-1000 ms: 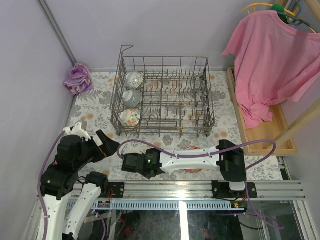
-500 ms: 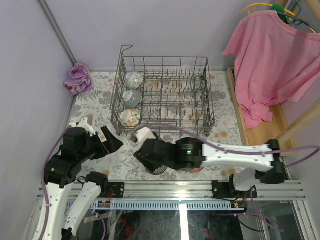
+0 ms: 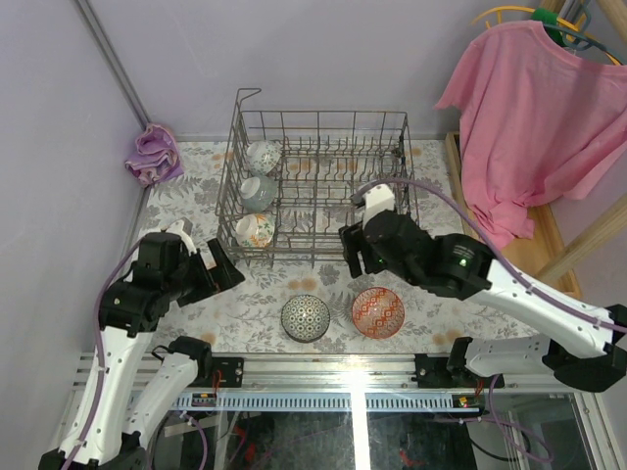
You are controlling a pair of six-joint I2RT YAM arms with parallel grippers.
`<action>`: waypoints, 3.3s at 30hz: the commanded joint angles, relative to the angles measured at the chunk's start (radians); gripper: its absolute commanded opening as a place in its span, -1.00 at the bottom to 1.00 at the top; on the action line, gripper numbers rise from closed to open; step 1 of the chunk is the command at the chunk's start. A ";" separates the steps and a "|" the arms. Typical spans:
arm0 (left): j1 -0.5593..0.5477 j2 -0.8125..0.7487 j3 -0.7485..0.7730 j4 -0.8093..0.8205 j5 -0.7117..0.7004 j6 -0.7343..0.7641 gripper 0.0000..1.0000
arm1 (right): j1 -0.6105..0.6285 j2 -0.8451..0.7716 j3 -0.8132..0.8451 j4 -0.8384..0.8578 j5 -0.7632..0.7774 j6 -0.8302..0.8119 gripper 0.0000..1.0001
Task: Load the bowls into the dish rack
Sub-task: Pick up the bowl from the center of the board.
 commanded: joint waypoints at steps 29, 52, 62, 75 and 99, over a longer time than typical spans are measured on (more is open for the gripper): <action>-0.962 0.542 0.514 -0.099 -0.758 -0.429 0.99 | -0.239 -0.077 0.097 0.002 -0.115 -0.075 0.54; -1.128 0.914 0.288 0.212 -0.603 -0.482 1.00 | -0.252 -0.231 0.054 -0.074 -0.096 -0.065 0.56; -1.118 0.941 0.367 0.218 -0.596 -0.450 0.94 | -0.252 -0.244 0.042 -0.085 -0.098 -0.070 0.55; -1.122 0.891 0.402 0.200 -0.627 -0.474 0.81 | -0.252 -0.243 0.015 -0.070 -0.117 -0.076 0.54; -1.168 1.044 0.638 0.254 -0.546 -0.397 0.84 | -0.253 -0.302 0.050 -0.144 0.017 -0.058 0.32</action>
